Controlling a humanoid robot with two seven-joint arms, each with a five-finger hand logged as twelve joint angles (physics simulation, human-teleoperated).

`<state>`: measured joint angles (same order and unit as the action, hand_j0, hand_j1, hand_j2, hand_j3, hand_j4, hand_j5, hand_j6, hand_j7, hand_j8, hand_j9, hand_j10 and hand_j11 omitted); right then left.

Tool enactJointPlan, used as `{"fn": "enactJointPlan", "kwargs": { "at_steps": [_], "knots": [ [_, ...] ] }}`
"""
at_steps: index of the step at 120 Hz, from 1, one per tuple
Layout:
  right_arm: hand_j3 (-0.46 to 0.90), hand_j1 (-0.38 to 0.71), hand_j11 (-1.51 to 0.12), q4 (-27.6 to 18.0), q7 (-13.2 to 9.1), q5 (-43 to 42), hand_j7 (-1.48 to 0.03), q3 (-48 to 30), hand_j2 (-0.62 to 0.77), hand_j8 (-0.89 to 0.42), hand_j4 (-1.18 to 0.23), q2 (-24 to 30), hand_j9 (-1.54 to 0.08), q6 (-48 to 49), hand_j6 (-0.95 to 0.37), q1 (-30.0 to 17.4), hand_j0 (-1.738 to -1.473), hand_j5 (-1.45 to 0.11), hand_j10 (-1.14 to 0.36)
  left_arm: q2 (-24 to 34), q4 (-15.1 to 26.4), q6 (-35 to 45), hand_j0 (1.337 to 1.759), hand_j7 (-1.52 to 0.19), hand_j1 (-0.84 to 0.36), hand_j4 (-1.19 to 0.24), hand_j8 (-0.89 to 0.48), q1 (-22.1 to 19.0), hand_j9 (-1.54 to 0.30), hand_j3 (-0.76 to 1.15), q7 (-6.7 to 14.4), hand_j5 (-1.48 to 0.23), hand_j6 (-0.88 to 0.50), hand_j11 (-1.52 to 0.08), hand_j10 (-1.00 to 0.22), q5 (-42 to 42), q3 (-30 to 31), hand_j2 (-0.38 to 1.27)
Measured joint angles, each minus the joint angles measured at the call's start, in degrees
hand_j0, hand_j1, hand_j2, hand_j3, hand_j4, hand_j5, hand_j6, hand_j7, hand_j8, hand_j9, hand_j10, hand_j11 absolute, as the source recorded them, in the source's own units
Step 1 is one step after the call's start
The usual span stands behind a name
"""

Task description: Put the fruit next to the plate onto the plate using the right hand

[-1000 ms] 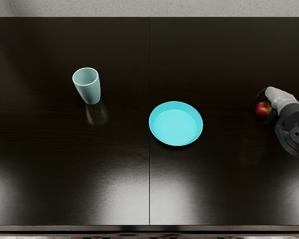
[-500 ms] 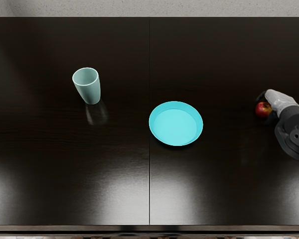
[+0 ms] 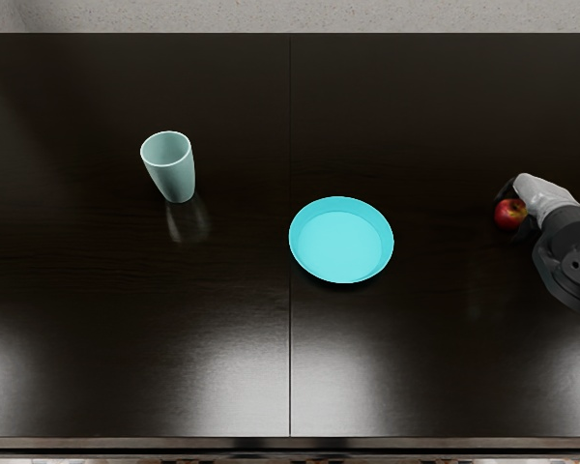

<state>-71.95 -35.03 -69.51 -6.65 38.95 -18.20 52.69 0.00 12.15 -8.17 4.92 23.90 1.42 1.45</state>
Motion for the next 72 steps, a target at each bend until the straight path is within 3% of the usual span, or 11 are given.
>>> {"fn": "enactJointPlan", "kwargs": {
  "at_steps": [72],
  "knots": [
    [0.00, 0.25, -0.65, -0.3, 0.0, 0.4, -0.66, 0.0, -0.11, -0.50, -0.52, 0.0, -0.66, 0.2, -0.41, 0.0, -1.656, -0.66, -0.52, 0.0, 0.0, 0.0, 1.658, -0.01, 0.34, -0.01, -0.01, 0.1, -0.01, 0.00, 0.0, -0.01, -0.01, -0.01, -0.01, 0.0, 0.0, 0.00]
  ]
}}
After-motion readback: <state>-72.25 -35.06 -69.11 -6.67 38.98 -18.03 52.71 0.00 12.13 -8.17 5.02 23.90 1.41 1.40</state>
